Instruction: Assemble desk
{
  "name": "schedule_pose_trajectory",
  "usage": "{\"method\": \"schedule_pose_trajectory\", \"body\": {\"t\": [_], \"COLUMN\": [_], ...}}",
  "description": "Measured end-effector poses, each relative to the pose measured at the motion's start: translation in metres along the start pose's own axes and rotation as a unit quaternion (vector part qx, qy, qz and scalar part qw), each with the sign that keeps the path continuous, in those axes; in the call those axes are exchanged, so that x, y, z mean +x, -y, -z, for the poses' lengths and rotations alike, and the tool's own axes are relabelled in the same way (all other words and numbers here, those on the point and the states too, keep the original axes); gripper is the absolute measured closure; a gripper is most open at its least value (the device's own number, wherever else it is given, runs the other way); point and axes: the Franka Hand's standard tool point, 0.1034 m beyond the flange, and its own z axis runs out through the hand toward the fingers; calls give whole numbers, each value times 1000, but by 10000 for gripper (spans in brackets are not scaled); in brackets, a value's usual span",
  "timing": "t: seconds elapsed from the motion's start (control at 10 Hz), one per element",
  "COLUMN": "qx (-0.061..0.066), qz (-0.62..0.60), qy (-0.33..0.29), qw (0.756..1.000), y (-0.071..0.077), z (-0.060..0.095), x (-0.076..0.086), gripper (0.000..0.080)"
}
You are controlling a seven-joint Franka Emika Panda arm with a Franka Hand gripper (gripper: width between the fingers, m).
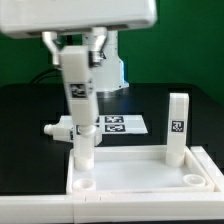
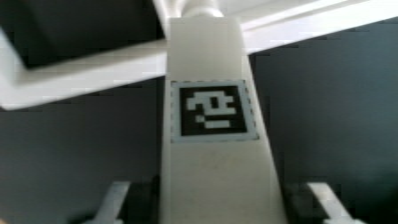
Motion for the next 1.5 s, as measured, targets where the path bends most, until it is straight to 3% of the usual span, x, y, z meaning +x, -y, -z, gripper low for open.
{"method": "schedule_pose_trajectory", "body": {"t": [0.3, 0.4, 0.6, 0.7, 0.9, 1.1, 1.2, 1.3, 1.4, 1.5], "qx": [1, 5, 25, 33, 30, 31, 31, 32, 32, 26], "qz": [-2, 3, -7, -5, 1, 2, 5, 19, 55, 110], "qy": [5, 8, 10, 13, 12, 13, 13, -1, -24, -66], "qw": [1000, 1000, 1000, 999, 999, 999, 999, 999, 998, 991], "y": [5, 28, 97, 121, 113, 115, 118, 131, 144, 144], "z": [-2, -2, 2, 4, 3, 3, 1, -5, -17, -29], "x": [-3, 0, -9, -16, -14, -15, -17, -19, -24, -26], "gripper": [514, 514, 514, 514, 514, 514, 514, 514, 514, 514]}}
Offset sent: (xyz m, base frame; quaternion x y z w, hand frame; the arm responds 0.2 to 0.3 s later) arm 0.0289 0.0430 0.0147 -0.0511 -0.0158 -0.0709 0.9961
